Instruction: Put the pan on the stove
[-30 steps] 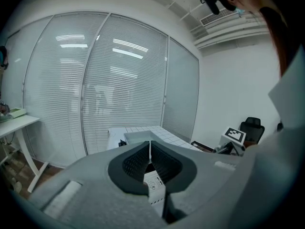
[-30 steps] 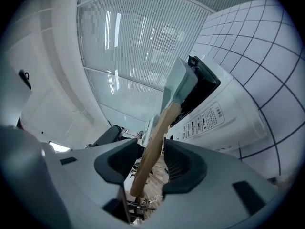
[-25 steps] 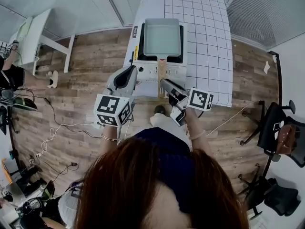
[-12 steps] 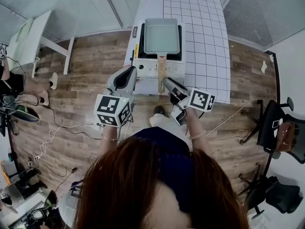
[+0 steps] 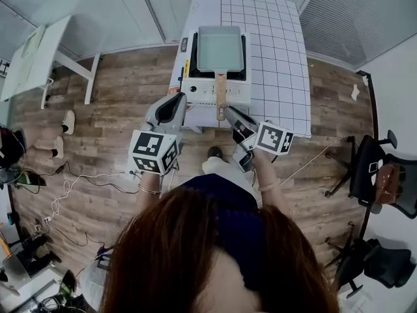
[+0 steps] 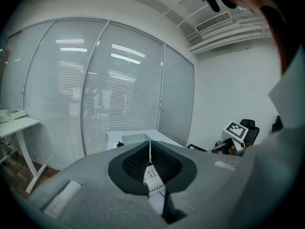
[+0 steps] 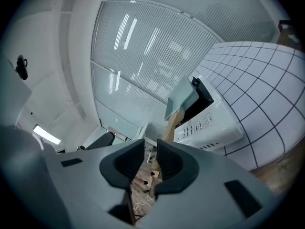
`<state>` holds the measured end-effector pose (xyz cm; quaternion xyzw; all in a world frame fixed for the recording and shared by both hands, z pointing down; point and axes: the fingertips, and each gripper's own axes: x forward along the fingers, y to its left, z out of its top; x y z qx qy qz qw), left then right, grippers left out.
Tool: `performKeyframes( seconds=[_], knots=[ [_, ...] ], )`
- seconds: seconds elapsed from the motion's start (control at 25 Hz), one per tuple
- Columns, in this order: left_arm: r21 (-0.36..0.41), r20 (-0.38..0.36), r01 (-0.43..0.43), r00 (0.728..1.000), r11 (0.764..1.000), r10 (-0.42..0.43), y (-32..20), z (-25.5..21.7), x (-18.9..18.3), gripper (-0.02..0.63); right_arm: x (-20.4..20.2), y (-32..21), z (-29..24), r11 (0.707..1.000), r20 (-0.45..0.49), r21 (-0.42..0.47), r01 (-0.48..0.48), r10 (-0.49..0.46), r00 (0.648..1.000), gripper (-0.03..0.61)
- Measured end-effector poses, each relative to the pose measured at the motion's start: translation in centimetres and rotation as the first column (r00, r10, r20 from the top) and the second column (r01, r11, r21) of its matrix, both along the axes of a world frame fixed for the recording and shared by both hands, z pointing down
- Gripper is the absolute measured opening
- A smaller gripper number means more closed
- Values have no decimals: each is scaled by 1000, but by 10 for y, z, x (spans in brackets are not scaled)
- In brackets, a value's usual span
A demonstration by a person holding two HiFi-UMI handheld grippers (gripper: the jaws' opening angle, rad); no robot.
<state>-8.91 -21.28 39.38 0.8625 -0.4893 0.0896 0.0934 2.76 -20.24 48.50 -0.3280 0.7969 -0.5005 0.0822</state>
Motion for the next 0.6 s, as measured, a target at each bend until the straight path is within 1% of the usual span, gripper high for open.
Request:
performKeyframes(
  seconds=[0.16, 0.32, 0.6],
  knots=[
    [6, -7, -6, 1000, 1000, 6, 12, -1, -3, 20, 0, 9, -4, 1000, -27, 22, -15, 16, 999, 62],
    [9, -13, -10, 1000, 1000, 10, 25, -1, -6, 20, -2, 20, -7, 999, -75, 42, -30, 33, 997, 34],
    [19, -26, -12, 1000, 1000, 12, 50, -5, -14, 20, -5, 43, -9, 996, -136, 73, -51, 61, 989, 13]
  ],
)
